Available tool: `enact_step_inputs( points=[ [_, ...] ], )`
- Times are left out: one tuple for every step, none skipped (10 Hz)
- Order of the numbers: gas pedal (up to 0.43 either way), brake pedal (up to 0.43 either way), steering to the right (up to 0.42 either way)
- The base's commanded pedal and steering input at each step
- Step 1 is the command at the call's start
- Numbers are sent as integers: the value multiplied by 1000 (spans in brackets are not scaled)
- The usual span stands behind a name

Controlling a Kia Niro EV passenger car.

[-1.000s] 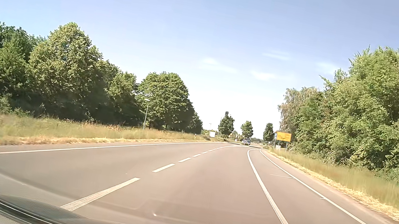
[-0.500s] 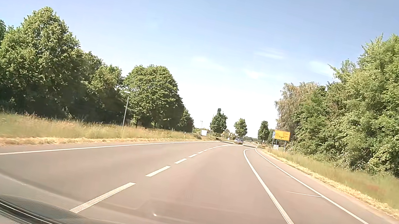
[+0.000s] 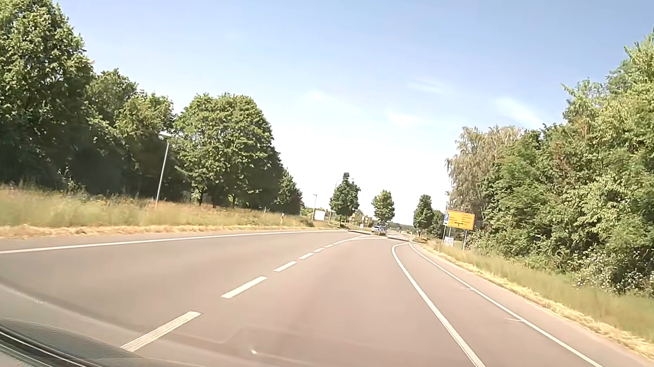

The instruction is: Follow the waypoints while adhering to traffic rules and regulations

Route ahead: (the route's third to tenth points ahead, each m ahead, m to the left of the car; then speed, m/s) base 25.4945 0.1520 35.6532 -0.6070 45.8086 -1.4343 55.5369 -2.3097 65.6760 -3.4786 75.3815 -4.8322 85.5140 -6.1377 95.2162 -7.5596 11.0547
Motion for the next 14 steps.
enact_step_inputs(
  points=[
    [59,30,18],
    [59,30,16],
    [59,30,15],
    [59,30,13],
    [59,30,12],
    [59,30,12],
    [59,30,11],
    [59,30,11],
    [59,30,10],
    [59,30,10],
    [59,30,10],
    [59,30,10],
    [59,30,10],
    [59,30,10]
  ],
)
